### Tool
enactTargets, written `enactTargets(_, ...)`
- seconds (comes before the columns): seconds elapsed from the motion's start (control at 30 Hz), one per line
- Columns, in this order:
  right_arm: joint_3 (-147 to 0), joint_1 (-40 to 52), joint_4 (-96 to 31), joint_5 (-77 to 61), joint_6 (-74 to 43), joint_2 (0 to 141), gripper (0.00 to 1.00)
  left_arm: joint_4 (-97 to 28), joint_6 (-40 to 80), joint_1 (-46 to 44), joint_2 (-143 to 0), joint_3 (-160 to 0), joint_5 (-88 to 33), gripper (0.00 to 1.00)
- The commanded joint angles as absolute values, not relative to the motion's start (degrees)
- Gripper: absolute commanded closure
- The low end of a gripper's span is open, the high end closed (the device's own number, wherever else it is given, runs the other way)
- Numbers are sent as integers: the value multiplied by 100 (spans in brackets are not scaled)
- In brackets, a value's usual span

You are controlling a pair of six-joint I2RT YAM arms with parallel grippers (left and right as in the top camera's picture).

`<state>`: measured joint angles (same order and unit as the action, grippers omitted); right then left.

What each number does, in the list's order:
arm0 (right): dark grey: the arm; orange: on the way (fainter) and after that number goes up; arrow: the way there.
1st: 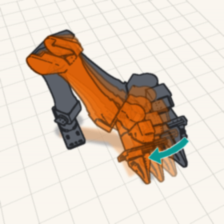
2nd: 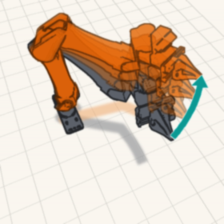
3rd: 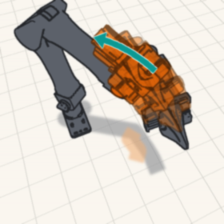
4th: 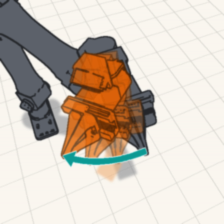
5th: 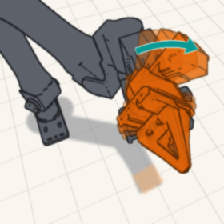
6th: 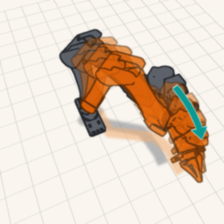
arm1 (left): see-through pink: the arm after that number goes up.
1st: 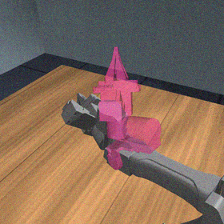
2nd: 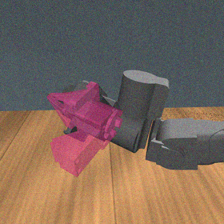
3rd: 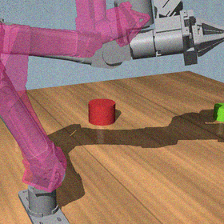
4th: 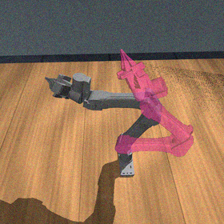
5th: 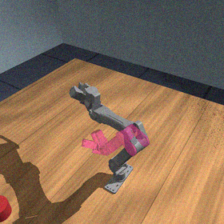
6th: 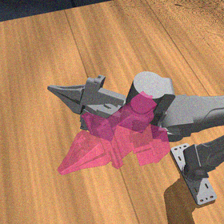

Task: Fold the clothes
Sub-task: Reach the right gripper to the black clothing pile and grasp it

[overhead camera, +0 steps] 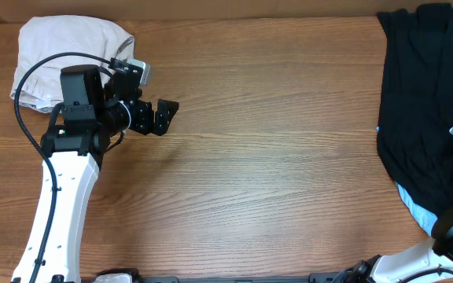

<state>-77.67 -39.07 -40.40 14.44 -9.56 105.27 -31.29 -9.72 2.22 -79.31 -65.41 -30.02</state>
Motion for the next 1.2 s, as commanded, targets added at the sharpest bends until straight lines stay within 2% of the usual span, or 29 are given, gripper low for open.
enactTargets(0.0, -7693, -4056, -3968, 1559, -840, 10805, 20, -3105, -1118, 183, -7940, -6652, -3114, 0)
enactTargets(0.27, -7693, -4145, -3791, 1107, -532, 11207, 23, -3103, -1118, 183, -7940, -6652, -3111, 0)
enactTargets(0.4, -7693, -4171, -3758, 1100, -443, 11216, 39, -3103, -1118, 183, -7940, -6652, -3111, 0)
enactTargets(0.47, -7693, -4171, -3756, 1100, -443, 11236, 44, -3103, -1120, 183, -7940, -6652, -3089, 0)
enactTargets(0.67, -7693, -4171, -3771, 1107, -443, 11467, 46, -3057, -1120, 183, -7940, -6652, -2982, 0)
enactTargets(0.73, -7693, -4171, -3747, 1105, -445, 11480, 53, -3052, -1120, 183, -7940, -6652, -2980, 0)
enactTargets(0.83, -7701, -4176, -3695, 1157, -445, 11476, 74, -2980, -1120, 183, -7940, -6652, -2982, 0)
enactTargets(0.93, -7850, -4176, -3763, 1149, -471, 11437, 85, -2917, -1120, 183, -7940, -6652, -2982, 0)
enactTargets(1.03, -8125, -4176, -3983, 1144, -626, 11301, 95, -2847, -1118, 183, -7940, -6652, -2985, 0)
enactTargets(1.17, -8615, -4176, -4394, 854, -770, 11010, 96, -2801, -1118, 183, -7940, -6652, -2987, 0)
